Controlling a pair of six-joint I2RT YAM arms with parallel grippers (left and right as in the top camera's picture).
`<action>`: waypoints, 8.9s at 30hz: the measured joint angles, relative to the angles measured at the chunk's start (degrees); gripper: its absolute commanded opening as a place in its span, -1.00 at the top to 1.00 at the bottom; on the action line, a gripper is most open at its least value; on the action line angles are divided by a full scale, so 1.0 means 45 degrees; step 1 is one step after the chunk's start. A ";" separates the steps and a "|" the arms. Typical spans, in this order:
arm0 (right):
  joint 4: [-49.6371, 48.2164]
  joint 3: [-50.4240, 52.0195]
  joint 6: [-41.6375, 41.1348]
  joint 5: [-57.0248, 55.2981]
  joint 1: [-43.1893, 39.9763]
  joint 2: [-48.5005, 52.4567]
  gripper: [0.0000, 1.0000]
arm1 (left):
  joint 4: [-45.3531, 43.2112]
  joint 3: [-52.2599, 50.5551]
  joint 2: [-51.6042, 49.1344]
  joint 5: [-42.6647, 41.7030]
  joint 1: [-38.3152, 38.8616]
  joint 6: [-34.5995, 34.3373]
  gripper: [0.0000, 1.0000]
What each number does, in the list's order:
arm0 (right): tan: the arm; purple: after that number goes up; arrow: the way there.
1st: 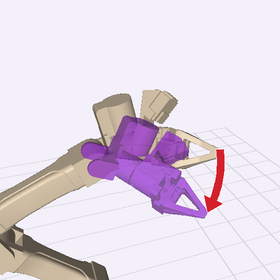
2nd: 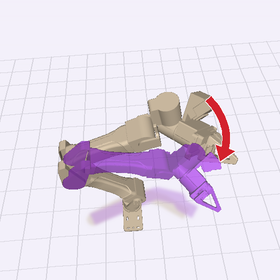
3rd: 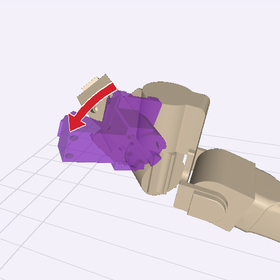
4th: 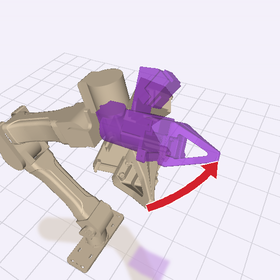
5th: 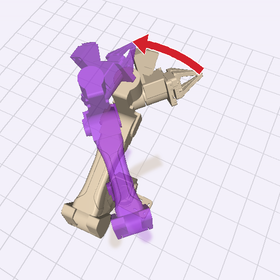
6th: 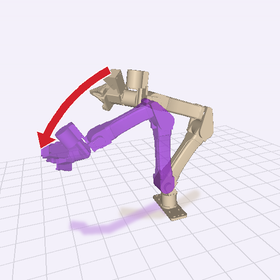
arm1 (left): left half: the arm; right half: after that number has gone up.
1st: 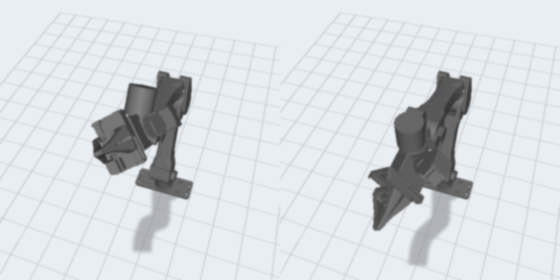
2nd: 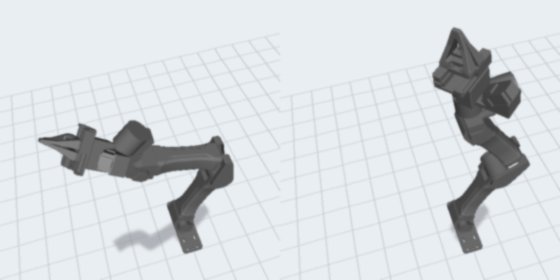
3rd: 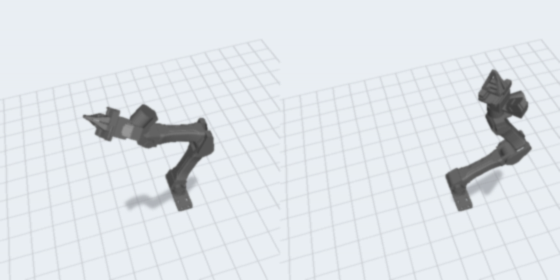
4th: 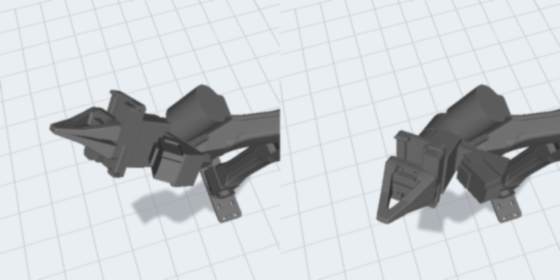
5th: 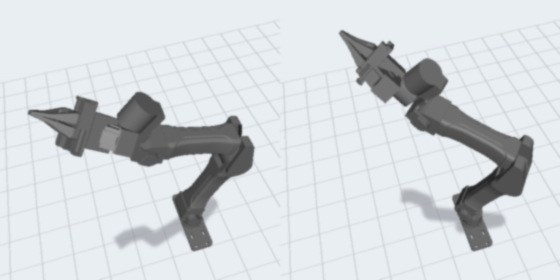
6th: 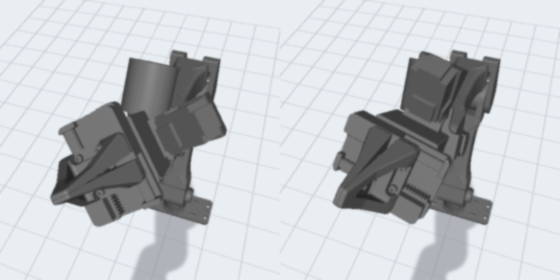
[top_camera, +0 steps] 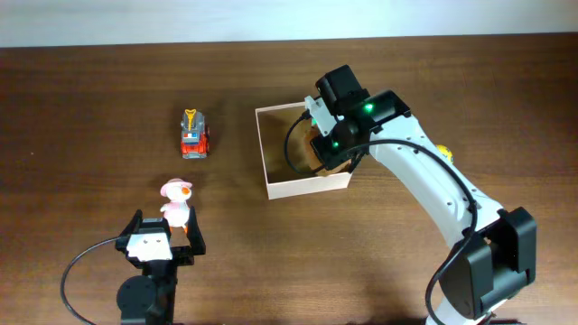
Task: Pack container
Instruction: 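Carry the capybara with the right gripper over the box, then lower the capybara into the box beside the colour cube, then open the right gripper and release the capybara in the box, then raise the right gripper out of the box and retract right, then reach the left gripper forward to the red toy fire truck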
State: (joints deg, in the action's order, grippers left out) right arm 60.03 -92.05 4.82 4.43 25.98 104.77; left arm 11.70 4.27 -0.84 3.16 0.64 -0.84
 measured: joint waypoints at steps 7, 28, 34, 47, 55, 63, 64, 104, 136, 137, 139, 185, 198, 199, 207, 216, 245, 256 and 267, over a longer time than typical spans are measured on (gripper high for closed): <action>0.0015 0.0000 -0.0612 0.0189 0.0000 0.0000 0.74 | 0.0000 0.0000 0.0000 0.0005 0.0000 0.0000 -0.99; 0.0151 0.0005 -0.1462 0.0816 0.0000 0.0019 0.68 | 0.0000 0.0000 0.0000 0.0000 0.0000 0.0000 -0.99; -0.0884 0.0005 -0.1433 0.0593 0.0000 0.0019 0.66 | 0.0000 0.0000 0.0000 0.0005 0.0000 0.0000 -0.99; -0.0709 0.0005 -0.0325 -0.0340 0.0000 0.0209 0.79 | 0.0000 0.0000 0.0000 0.0000 0.0000 0.0005 -0.99; -0.0724 0.0005 -0.0257 -0.0505 0.0000 0.1360 0.78 | 0.0000 0.0000 0.0000 0.0005 0.0000 0.0000 -0.99; -0.0738 0.0005 -0.0209 -0.0525 0.0000 0.1545 0.31 | 0.0000 0.0000 0.0000 0.0000 0.0000 0.0000 -0.98; -0.0738 0.0005 -0.0175 -0.0554 0.0000 0.1545 0.28 | 0.0000 0.0000 0.0000 0.0005 0.0000 0.0000 -0.99; -0.0573 -0.0651 -0.1069 -0.0306 -0.0432 0.1724 -0.54 | 0.0000 0.0000 0.0000 0.0005 0.0000 0.0000 -0.98; -0.0797 -0.1855 -0.0918 0.0821 0.0967 0.3050 0.69 | 0.0000 0.0000 0.0000 0.0000 0.0000 0.0000 -0.98; -0.0811 -0.1855 -0.0913 0.0821 0.0967 0.3075 0.68 | 0.0000 0.0000 0.0000 0.0005 0.0000 0.0005 -0.98; -0.0947 -0.1855 -0.0918 0.0821 0.0986 0.3123 0.68 | 0.0000 0.0000 0.0000 0.0000 0.0000 0.0000 -0.99; -0.5921 -0.1855 -0.4789 0.2895 0.1200 0.4027 0.92 | 0.0000 0.0000 0.0000 0.0000 0.0000 0.0005 -0.98; -0.2278 -0.4935 -0.4809 0.2696 -0.1821 0.4031 -0.58 | 0.0005 0.0000 0.0000 0.0005 0.0000 0.0005 -0.99; -0.1758 -0.5537 -0.4580 0.2667 -0.2035 0.4031 -0.89 | 0.0005 0.0000 0.0000 0.0005 0.0000 0.0000 -0.99; 0.1389 -0.7990 -0.3740 -0.0282 -0.3016 0.3983 -0.98 | 0.0000 0.0000 0.0000 0.0000 0.0000 0.0000 -0.99; 0.4095 -0.8009 -0.3633 -0.2793 -0.6343 0.3988 -0.98 | 0.0000 0.0000 0.0000 0.0000 0.0000 0.0005 -0.99; 0.4347 -0.8009 -0.3638 -0.3031 -0.7261 0.3988 -0.97 | 0.0000 0.0000 0.0000 0.0000 0.0000 0.0000 -0.99; 0.4347 -0.8009 -0.3638 -0.3031 -0.7261 0.3988 -0.98 | 0.0000 0.0000 0.0000 0.0000 0.0000 0.0000 -0.99; 0.4347 -0.8009 -0.3638 -0.3031 -0.7261 0.3988 -0.98 | -0.1394 -0.0005 0.0000 0.0010 0.0000 -0.0005 -0.99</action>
State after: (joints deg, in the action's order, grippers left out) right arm 79.59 -128.09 -11.55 -9.21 -6.70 122.72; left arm 5.43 4.25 -0.84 3.20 0.64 -0.86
